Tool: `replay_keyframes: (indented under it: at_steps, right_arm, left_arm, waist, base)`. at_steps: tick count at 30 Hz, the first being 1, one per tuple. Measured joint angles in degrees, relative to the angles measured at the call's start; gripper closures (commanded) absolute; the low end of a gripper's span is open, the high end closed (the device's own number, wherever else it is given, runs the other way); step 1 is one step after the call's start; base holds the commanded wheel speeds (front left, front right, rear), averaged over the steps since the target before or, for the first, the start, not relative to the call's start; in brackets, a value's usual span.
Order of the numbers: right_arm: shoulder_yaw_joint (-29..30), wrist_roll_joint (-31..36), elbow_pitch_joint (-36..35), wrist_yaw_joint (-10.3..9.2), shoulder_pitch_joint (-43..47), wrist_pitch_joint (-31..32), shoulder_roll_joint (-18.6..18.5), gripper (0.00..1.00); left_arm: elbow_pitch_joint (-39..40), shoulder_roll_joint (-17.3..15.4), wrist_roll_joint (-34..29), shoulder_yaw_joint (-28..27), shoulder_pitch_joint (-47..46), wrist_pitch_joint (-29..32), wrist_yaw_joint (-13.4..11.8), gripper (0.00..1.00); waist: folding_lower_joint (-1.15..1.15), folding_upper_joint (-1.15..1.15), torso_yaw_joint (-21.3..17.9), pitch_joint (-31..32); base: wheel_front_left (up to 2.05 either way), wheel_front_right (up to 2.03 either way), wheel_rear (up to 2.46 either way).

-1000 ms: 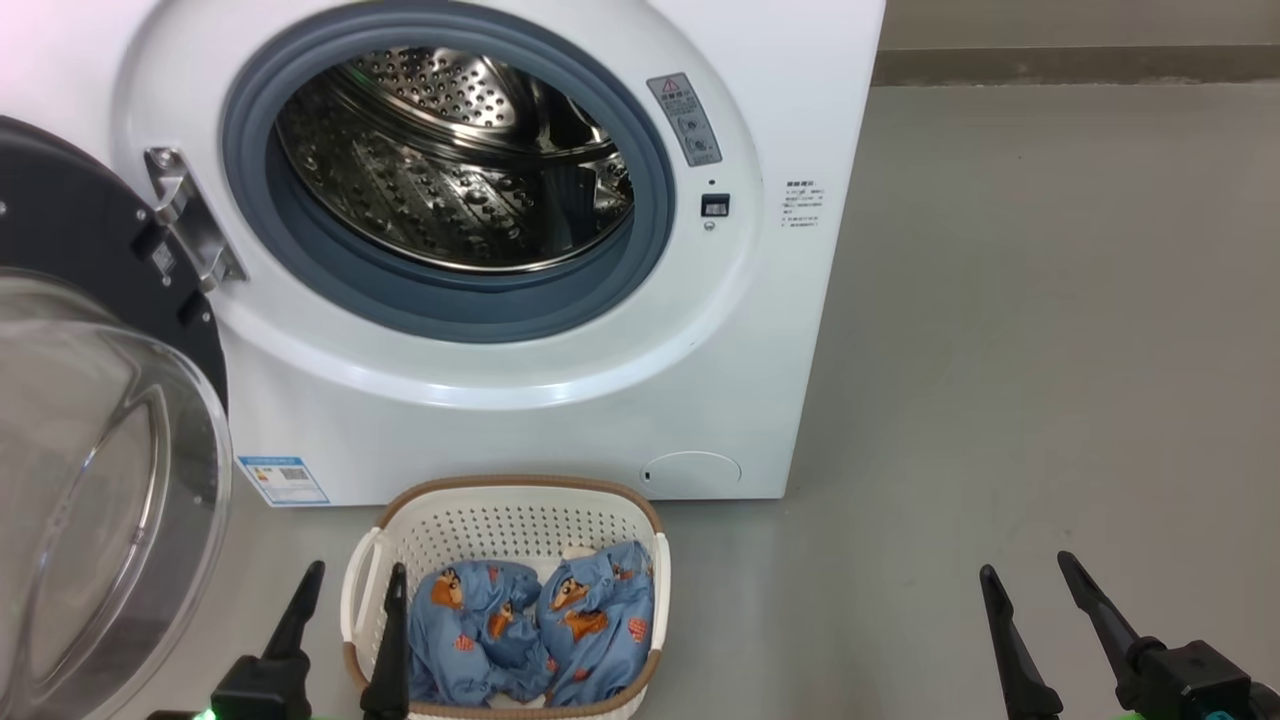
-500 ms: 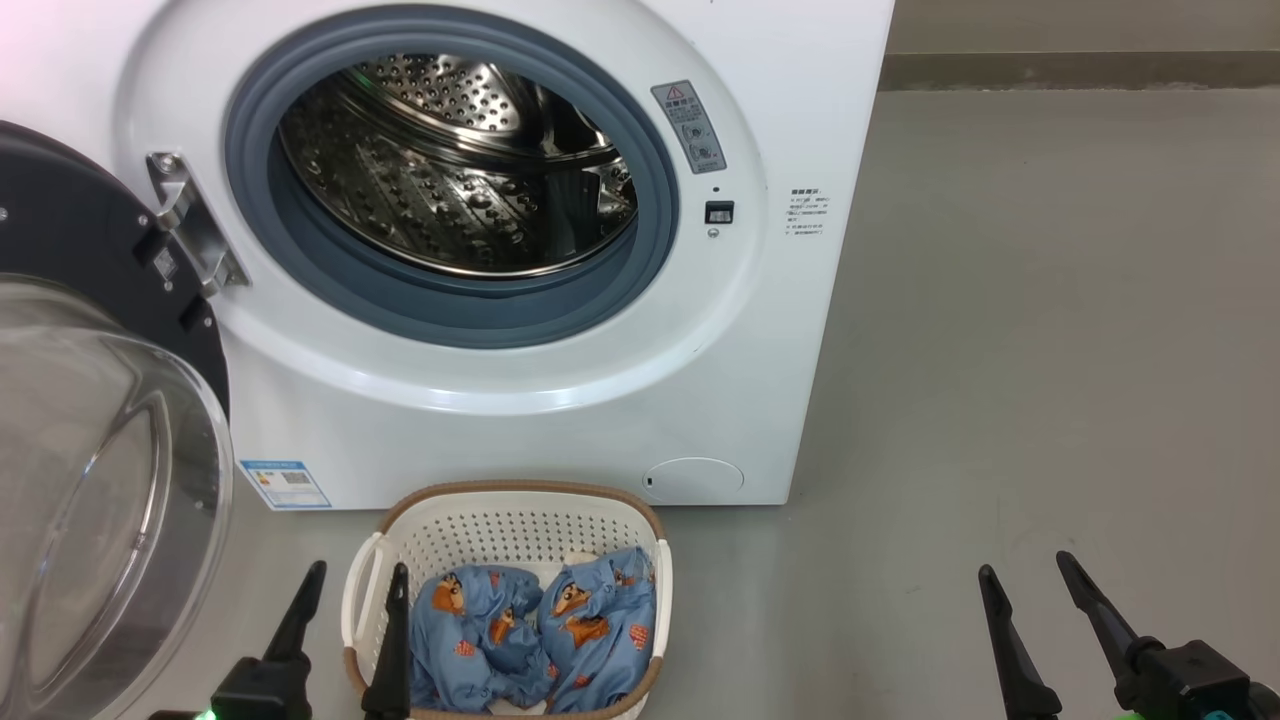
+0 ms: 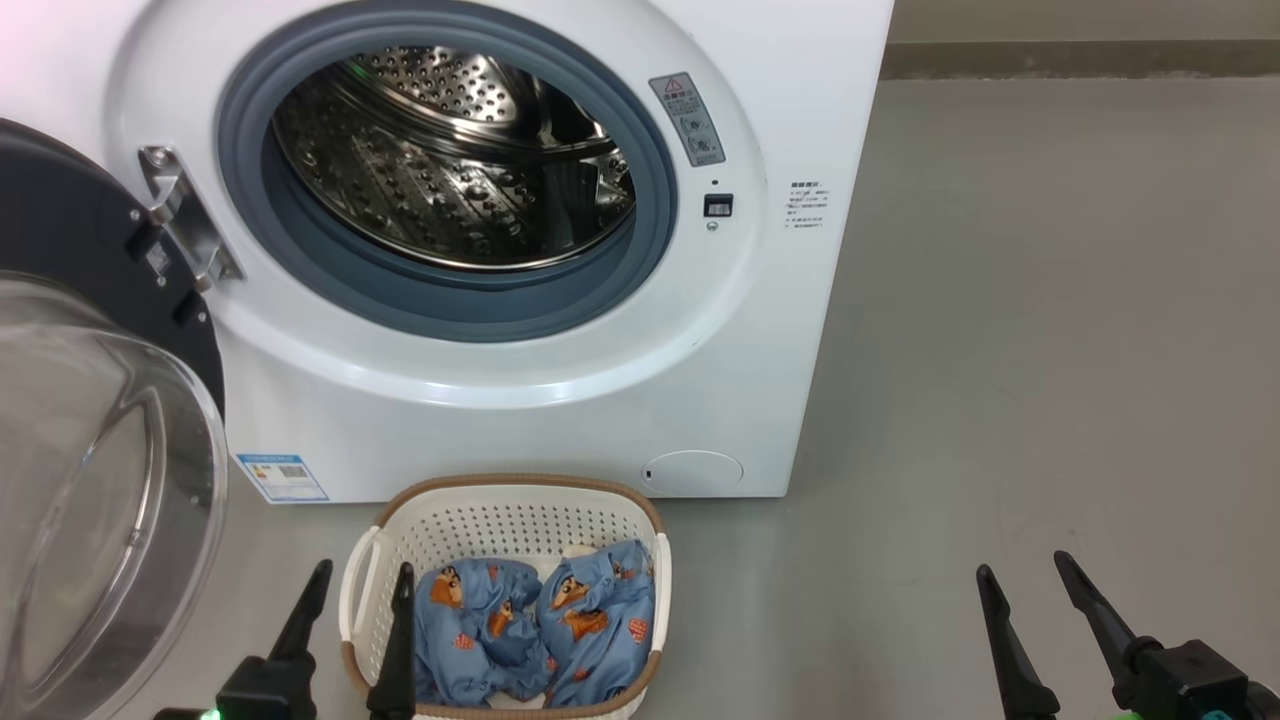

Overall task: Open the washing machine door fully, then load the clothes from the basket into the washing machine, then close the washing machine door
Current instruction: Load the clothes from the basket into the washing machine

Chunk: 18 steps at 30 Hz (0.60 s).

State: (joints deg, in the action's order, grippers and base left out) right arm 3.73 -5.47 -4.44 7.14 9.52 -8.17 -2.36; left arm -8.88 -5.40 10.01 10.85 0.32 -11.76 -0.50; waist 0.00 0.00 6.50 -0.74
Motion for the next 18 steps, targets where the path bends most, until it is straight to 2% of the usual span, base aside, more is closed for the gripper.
replay_keyframes:
  at_steps: [5,9,18]
  right_arm:
    - [-0.5,0.0,-0.4,0.00,-0.1,0.0,0.0,0.00]
    - [-0.9,0.0,-0.9,0.00,-0.6,0.0,0.0,0.00]
    - [-1.9,0.0,-2.2,0.00,-4.3,-0.1,0.0,0.00]
  left_arm:
    - [-1.6,0.0,0.2,0.8,-1.3,0.0,0.1,0.00]
    - [-6.0,0.4,0.4,2.2,-4.0,0.4,0.7,0.00]
    - [-24.0,2.5,3.4,5.8,-15.8,0.7,3.4,0.00]
  waist:
    - [0.00,0.00,-0.2,-0.7]
    - [0.00,0.00,-0.6,-2.1]
    - [0.00,0.00,-1.9,-7.8]
  base:
    - [0.00,0.00,0.00]
    - [0.00,0.00,0.00]
    - [0.00,0.00,0.00]
